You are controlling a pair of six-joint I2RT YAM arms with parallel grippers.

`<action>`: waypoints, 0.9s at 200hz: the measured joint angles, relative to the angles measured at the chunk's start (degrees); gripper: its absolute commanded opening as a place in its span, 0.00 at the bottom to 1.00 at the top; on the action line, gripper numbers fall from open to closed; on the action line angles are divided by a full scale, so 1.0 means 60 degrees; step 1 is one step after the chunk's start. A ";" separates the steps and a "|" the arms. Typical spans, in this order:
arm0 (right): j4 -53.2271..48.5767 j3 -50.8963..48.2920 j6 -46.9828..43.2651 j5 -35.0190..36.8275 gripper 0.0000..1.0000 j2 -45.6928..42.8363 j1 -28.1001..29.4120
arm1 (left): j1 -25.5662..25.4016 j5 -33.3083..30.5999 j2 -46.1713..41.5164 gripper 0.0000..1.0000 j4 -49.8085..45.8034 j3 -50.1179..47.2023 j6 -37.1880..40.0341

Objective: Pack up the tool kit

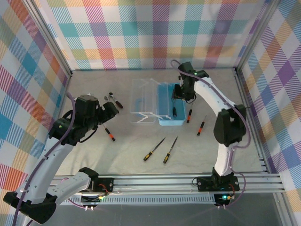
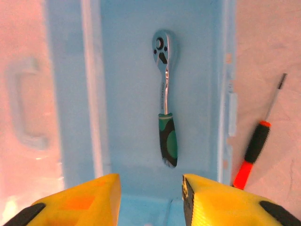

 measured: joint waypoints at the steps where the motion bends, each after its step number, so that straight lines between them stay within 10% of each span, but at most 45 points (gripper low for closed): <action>1: 0.0022 -0.0069 0.0047 0.0000 0.46 -0.0124 0.0004 | 0.0000 -0.0029 0.0000 0.88 0.0000 0.0000 0.0000; 47: 0.1534 -0.4189 0.0878 0.0106 0.67 -0.4849 0.1213 | 0.0259 -0.0787 0.0051 0.86 -0.0474 0.0193 0.0117; 108: 0.2175 -0.7872 0.1701 -0.0423 0.66 -0.8921 0.2062 | 0.0809 0.0186 0.1953 0.91 -0.0299 0.0229 0.0765; 143: 0.2091 -0.8320 0.1949 -0.0233 0.64 -1.0000 0.2062 | 0.1949 0.1432 0.4357 0.65 0.0226 0.0933 0.1308; 180: 0.2040 -0.8601 0.2109 -0.0069 0.64 -0.9796 0.2058 | 0.3202 0.2317 0.7453 0.57 0.0841 0.2546 0.1384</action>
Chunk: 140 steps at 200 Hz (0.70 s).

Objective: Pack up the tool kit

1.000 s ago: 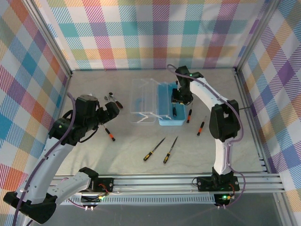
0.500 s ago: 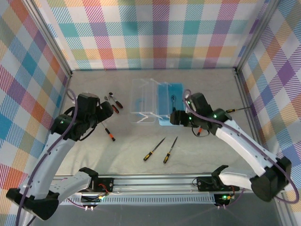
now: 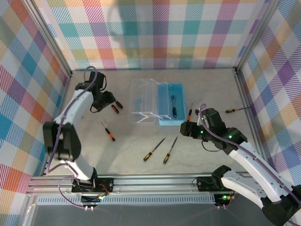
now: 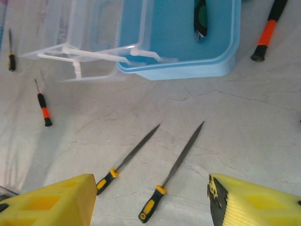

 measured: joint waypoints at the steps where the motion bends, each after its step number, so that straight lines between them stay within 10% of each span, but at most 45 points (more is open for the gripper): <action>1: 0.0000 0.0000 0.0000 0.0007 0.64 0.0015 0.0000 | 0.0015 0.0007 0.0051 0.57 0.0000 0.0040 0.0000; 140: 0.0015 0.0025 -0.0036 0.0718 0.64 0.0812 0.0000 | 0.0495 -0.0317 0.4634 0.36 0.0612 0.2867 -0.0106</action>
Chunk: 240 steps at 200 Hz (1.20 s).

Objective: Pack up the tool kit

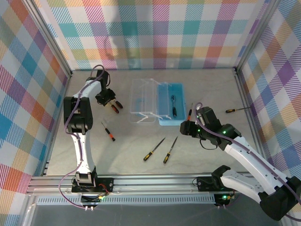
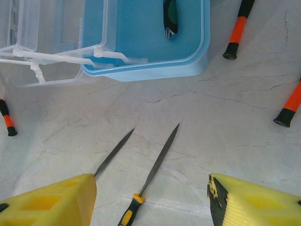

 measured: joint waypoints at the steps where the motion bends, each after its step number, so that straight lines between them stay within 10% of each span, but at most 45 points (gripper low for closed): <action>1: 0.0000 0.0007 0.0000 0.0000 0.64 0.0004 0.0000 | 0.0000 -0.0007 0.0004 0.36 0.0011 -0.0007 0.0000; 45: 0.0004 0.0237 -0.0033 -0.0004 0.64 0.0364 0.0000 | 0.0029 -0.0066 0.0270 0.30 0.0146 -0.0022 -0.0102; 93: 0.0000 0.0244 -0.0033 -0.0004 0.64 0.0364 0.0000 | 0.0098 0.0087 -0.0346 0.00 0.0969 -0.1093 0.0022; 240: 0.0000 0.1013 -0.0477 -0.2590 0.60 0.0055 -0.0029 | -0.0594 0.1064 -0.7420 0.00 0.2269 -0.5956 -0.0237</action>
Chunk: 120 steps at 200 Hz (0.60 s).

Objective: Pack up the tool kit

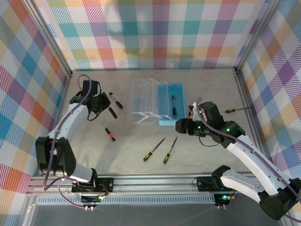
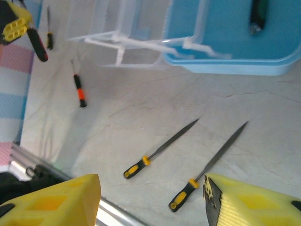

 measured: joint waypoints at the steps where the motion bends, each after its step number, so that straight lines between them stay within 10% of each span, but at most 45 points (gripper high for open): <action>1: 0.0000 0.0007 -0.0011 -0.0044 0.60 0.0007 0.0011 | -0.0051 0.0004 -0.0066 0.00 0.0000 -0.0022 -0.0018; 120: 0.0769 0.1800 -0.0284 -0.0208 0.69 0.2703 0.3322 | -0.3821 0.0087 -0.3901 0.00 0.0535 -0.1872 -0.1169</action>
